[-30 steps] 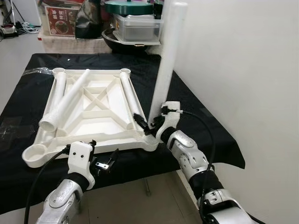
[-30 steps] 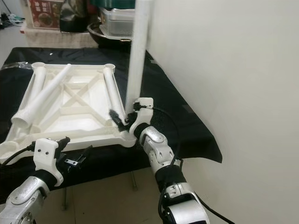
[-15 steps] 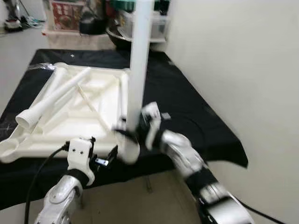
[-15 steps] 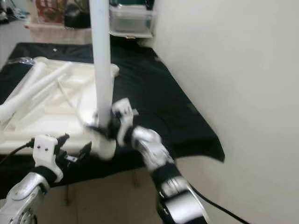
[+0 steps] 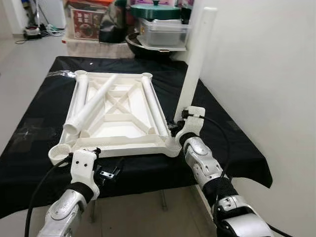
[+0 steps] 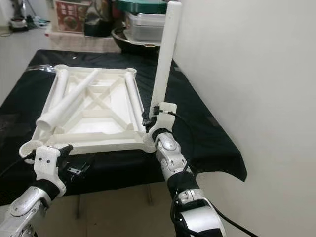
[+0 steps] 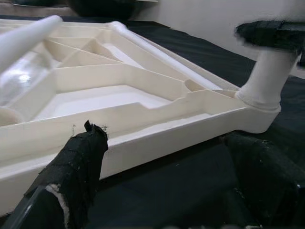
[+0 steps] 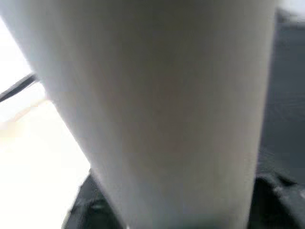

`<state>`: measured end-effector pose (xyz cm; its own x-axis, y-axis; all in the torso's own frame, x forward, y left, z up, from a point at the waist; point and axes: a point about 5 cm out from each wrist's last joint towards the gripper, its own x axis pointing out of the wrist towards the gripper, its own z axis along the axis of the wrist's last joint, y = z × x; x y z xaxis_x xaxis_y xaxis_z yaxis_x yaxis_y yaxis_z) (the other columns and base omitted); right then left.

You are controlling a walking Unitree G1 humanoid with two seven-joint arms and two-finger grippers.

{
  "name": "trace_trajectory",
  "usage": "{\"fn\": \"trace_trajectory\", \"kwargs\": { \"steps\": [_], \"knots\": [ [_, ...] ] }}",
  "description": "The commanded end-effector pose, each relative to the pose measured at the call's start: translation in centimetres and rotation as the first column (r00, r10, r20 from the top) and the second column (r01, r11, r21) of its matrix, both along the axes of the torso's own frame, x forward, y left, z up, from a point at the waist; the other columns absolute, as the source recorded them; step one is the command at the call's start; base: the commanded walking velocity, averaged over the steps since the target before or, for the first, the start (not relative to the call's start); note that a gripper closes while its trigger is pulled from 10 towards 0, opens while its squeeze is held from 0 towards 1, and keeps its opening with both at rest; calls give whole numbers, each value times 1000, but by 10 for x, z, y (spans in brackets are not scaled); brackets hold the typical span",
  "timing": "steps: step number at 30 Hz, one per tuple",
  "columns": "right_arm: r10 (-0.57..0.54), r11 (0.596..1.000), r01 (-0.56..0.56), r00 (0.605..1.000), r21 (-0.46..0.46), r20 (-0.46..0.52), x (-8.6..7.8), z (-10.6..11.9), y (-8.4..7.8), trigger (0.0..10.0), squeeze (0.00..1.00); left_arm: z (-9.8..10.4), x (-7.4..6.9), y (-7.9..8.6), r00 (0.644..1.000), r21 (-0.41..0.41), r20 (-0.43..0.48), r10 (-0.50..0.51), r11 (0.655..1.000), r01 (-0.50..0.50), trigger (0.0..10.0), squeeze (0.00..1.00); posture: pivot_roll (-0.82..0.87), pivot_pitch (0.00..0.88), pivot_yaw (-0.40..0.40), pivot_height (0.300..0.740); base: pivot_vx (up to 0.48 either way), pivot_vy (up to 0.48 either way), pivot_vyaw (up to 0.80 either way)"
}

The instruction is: Building children table

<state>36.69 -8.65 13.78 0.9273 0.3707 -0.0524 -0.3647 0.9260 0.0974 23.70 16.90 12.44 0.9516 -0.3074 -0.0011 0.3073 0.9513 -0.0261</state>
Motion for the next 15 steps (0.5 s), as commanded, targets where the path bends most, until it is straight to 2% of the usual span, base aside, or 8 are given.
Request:
{"fn": "trace_trajectory", "kwargs": {
  "steps": [1, 3, 4, 10, 11, 12, 14, 15],
  "knots": [
    [193, 979, -194, 981, 62, 15, -7, -1, 20, 10000, 1000, -1, 0, -3, 1000, -4, -5, -17, 1000, 17, 10000, 0, 180, 0, -157, 740, 0, 0, 0],
    [250, 966, -252, 968, 65, 34, -5, 4, 22, 10000, 1000, -1, 0, -3, 1000, -3, -5, -16, 1000, 16, 10000, 0, 181, 0, -159, 740, 0, 0, 0],
    [294, 954, -296, 955, 53, 45, -2, 10, 23, 10000, 0, -1, 0, -2, 1000, -3, -5, -15, 1000, 15, 10000, 0, 189, 0, -165, 740, 0, 0, 0],
    [474, 878, -478, 874, 18, 102, -5, 23, 28, 10000, 0, -2, 0, -2, 1000, -2, -4, -11, 1000, 10, 10000, 0, 194, 0, -165, 740, 0, 0, 0],
    [601, 797, -604, 792, 1, 109, -14, 24, 31, 10000, 0, -2, 0, -2, 1000, -2, -5, -11, 1000, 11, 10000, 0, 194, 0, -165, 740, 0, 0, 0],
    [601, 797, -604, 792, 1, 109, -14, 24, 31, 10000, 0, -2, 0, -2, 1000, -2, -5, -11, 1000, 11, 10000, 0, 194, 0, -165, 740, 0, 0, 0],
    [768, 639, -768, 635, -37, 86, -31, 20, 35, 10000, 0, -2, 0, -2, 1000, -3, -6, -15, 1000, 15, 10000, 0, 193, 0, -163, 740, 0, 0, 0],
    [768, 639, -768, 635, -37, 86, -31, 20, 35, 10000, 0, -2, 0, -2, 1000, -3, -6, -15, 1000, 15, 10000, 0, 193, 0, -163, 740, 0, 0, 0]
  ]
}}
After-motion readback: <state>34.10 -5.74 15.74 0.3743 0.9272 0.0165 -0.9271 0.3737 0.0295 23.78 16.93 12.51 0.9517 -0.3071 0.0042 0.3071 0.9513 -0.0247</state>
